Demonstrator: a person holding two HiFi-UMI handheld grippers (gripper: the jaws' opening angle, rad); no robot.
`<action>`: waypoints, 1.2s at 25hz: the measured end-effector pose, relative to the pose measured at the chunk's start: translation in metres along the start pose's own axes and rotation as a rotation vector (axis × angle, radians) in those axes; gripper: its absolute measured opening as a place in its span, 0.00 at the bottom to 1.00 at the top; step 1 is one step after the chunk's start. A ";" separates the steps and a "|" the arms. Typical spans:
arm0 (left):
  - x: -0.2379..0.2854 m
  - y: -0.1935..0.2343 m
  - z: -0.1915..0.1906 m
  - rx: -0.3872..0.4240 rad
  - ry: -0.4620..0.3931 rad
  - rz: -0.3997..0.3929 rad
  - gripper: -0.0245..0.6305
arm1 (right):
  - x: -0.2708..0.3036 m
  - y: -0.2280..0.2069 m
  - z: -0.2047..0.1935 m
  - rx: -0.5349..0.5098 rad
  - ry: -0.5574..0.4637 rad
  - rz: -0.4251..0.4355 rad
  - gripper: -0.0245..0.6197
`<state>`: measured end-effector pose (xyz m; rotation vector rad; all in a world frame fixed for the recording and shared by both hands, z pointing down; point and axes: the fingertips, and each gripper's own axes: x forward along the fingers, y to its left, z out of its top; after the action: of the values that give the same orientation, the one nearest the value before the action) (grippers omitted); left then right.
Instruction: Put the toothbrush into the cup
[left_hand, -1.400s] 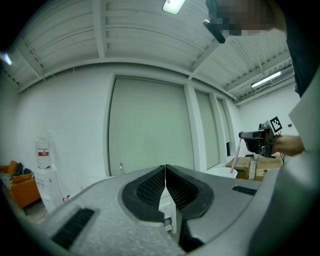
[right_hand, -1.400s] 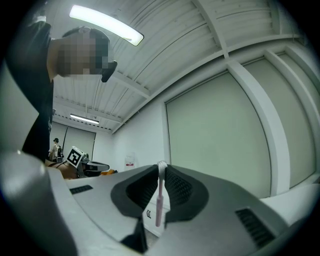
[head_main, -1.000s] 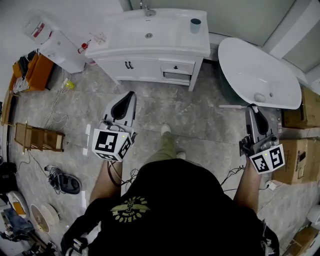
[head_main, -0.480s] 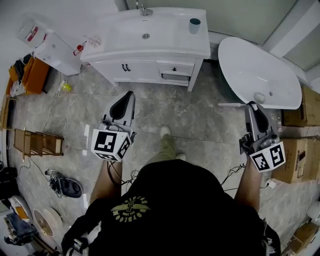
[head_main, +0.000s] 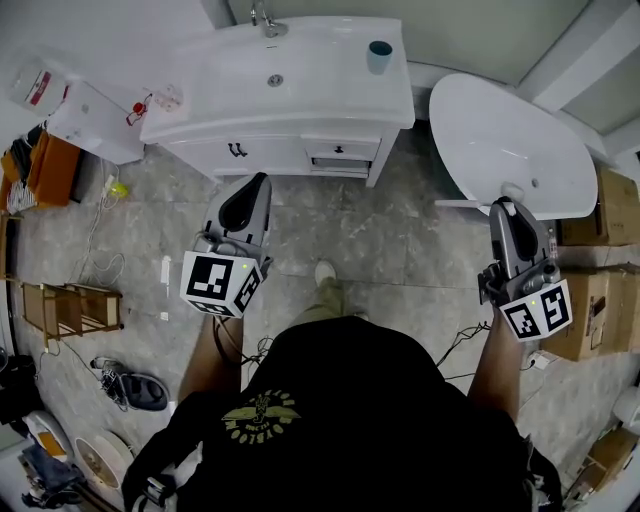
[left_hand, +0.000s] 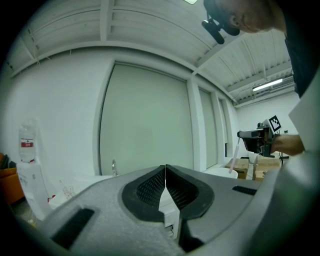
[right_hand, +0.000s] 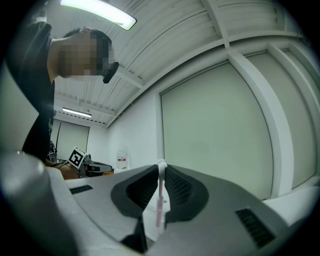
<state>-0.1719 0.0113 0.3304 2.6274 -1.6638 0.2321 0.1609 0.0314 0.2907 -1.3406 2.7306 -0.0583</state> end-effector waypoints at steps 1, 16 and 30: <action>0.005 0.005 0.000 0.003 0.001 0.001 0.06 | 0.007 -0.001 0.000 0.000 0.000 0.000 0.11; 0.075 0.075 0.028 0.031 -0.051 -0.063 0.06 | 0.085 -0.016 0.017 -0.026 -0.027 -0.066 0.11; 0.080 0.092 0.004 0.016 -0.023 -0.128 0.06 | 0.093 0.002 0.018 -0.050 -0.013 -0.113 0.11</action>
<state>-0.2208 -0.1004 0.3322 2.7456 -1.4986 0.2134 0.1042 -0.0407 0.2657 -1.5027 2.6599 0.0101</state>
